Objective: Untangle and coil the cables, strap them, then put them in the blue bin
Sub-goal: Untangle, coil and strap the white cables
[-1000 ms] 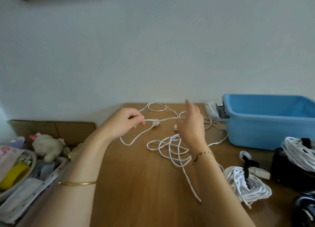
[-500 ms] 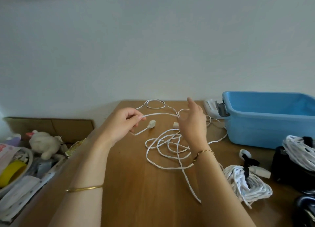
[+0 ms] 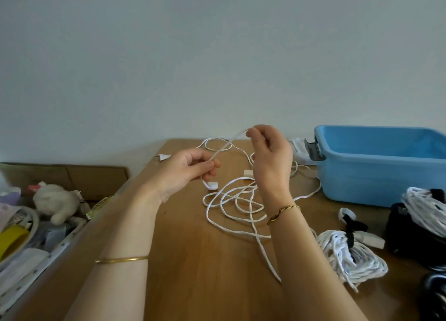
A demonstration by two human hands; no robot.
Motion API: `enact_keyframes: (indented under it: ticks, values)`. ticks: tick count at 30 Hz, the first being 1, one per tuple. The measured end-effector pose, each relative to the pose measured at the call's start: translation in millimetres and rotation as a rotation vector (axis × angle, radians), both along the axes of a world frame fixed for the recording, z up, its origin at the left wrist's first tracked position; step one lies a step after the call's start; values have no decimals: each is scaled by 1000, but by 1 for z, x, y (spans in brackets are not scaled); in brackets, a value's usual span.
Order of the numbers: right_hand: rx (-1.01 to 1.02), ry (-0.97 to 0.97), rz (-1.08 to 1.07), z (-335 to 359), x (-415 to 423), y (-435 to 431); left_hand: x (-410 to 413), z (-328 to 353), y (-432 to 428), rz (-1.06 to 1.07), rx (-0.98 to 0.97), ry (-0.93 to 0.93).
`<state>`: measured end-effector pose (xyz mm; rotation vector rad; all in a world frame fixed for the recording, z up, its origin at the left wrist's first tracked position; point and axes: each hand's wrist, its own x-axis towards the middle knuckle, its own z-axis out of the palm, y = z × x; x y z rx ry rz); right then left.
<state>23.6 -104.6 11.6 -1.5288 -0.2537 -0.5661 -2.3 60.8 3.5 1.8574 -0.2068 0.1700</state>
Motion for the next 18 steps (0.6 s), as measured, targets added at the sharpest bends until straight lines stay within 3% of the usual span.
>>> enact_keyframes:
  ticks: [3,6,7,9,11,14,18]
  values:
    - [122,33,-71,0,3,-4,5,-7,4,81,105,-17]
    - [98,58,-147,1,3,-4,10,-7,0,180,148,-97]
    - [4,81,-190,0,4,-5,9,-5,-1,223,114,-138]
    - [-373,120,-339,0,5,-8,6,5,0,291,66,-215]
    - [-655,20,-380,0,5,-9,2,15,1,296,119,-253]
    - [-752,-244,-148,3,4,1,-4,24,-6,221,164,-219]
    - [-687,-329,-86,-1,7,6,-9,26,-12,94,20,-100]
